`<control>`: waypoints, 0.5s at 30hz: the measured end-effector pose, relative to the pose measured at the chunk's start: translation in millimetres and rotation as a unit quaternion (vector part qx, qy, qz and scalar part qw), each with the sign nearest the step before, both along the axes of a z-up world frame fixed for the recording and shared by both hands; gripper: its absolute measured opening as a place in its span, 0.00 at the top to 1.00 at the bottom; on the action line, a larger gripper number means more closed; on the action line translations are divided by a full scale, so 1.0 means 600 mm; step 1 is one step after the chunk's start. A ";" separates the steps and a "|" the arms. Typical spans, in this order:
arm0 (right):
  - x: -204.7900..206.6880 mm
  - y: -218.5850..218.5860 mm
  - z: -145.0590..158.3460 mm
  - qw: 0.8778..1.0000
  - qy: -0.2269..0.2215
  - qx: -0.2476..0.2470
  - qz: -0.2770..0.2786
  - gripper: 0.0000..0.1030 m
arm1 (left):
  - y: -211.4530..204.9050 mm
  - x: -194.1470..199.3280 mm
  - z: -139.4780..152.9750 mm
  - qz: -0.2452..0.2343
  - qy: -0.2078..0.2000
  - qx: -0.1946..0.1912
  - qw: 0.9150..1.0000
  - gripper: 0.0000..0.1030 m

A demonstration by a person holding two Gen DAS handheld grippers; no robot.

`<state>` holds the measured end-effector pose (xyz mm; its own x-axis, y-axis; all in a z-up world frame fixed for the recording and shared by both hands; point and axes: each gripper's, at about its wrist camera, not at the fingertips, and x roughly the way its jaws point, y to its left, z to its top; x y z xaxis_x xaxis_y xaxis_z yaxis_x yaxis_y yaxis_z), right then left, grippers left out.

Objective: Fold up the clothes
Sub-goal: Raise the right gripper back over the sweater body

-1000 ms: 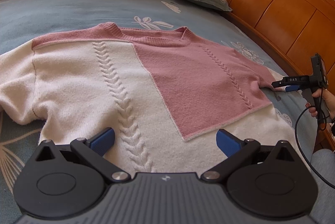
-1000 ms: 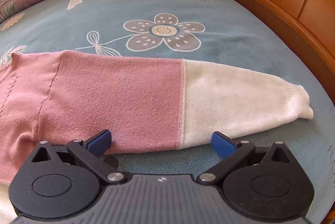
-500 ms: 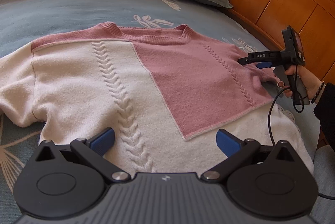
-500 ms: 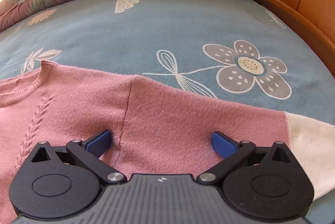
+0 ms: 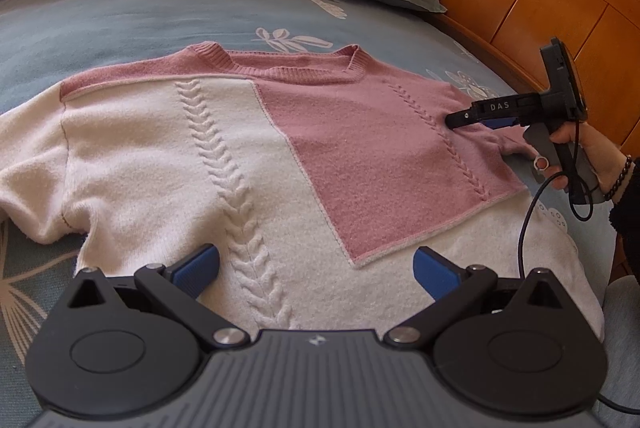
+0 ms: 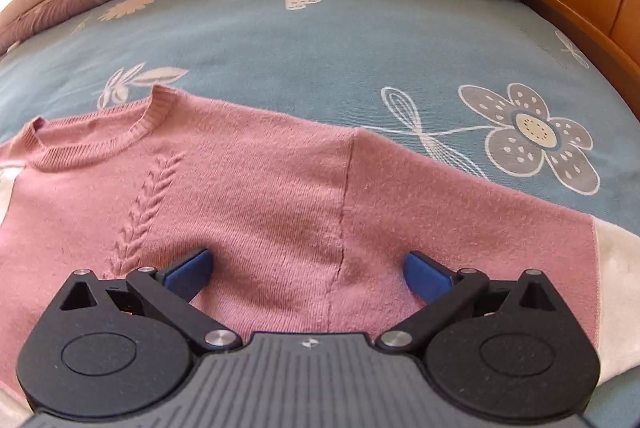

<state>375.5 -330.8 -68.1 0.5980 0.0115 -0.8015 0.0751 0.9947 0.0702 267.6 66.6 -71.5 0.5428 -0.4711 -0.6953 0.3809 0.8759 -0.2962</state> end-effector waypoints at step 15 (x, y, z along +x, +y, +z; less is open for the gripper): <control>-0.156 0.137 0.002 0.988 0.037 0.009 0.149 0.00 | 0.006 0.000 0.000 0.004 0.005 -0.010 1.000 0.01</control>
<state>282.2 -248.7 -67.1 0.5062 0.1924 -0.8407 -0.2151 0.9722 0.0929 267.6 70.1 -71.3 0.5403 -0.4805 -0.6908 0.3710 0.8729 -0.3170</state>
